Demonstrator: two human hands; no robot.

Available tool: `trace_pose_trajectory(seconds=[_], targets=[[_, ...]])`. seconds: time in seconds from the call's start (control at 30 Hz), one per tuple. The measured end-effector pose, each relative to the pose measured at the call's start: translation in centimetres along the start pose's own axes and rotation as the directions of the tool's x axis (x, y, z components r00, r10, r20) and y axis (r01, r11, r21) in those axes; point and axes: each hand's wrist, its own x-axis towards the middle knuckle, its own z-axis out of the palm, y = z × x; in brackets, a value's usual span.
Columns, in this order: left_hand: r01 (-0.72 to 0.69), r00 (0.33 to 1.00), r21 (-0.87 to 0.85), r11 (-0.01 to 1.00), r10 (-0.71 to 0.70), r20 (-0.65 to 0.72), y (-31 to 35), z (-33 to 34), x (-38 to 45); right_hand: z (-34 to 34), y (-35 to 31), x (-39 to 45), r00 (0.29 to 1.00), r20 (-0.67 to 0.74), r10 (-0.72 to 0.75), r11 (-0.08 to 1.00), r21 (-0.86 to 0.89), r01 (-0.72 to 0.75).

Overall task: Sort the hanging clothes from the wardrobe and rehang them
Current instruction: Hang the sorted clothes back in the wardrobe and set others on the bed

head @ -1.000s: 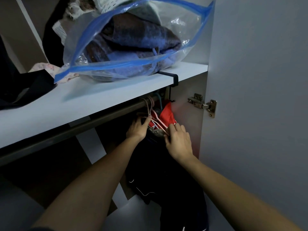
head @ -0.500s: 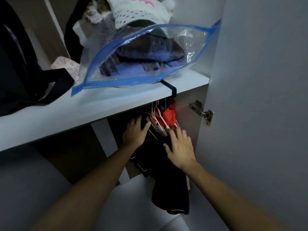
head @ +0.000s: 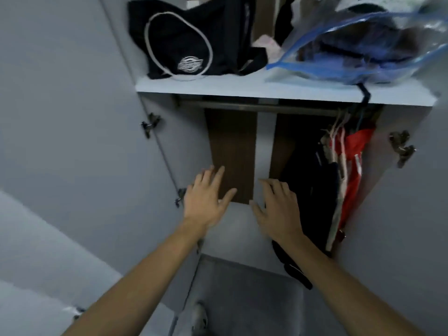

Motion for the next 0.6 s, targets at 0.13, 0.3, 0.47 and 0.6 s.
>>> trace_pose_trajectory(seconds=[0.13, 0.3, 0.47, 0.6], targets=[[0.164, 0.982, 0.039, 0.986, -0.159, -0.099, -5.8, -6.6, -11.9, 2.2, -9.5, -2.0, 0.978, 0.042, -0.206, 0.973, 0.116, 0.2], [0.418, 0.895, 0.062, 0.906, -0.399, -0.198, -11.9, -12.6, -27.3, 5.7, -23.2, -7.3, 0.879, 0.081, -0.47, 0.855, 0.29, 0.43], [0.663, 0.725, 0.034, 0.748, -0.63, -0.279, -17.4, -16.8, -41.0, 8.5, -36.5, -15.1, 0.711, 0.123, -0.692, 0.667, 0.485, 0.565], [0.81, 0.556, 0.023, 0.586, -0.754, -0.351, -22.1, -18.7, -51.5, 11.2, -46.1, -20.3, 0.568, 0.152, -0.809, 0.545, 0.556, 0.628]])
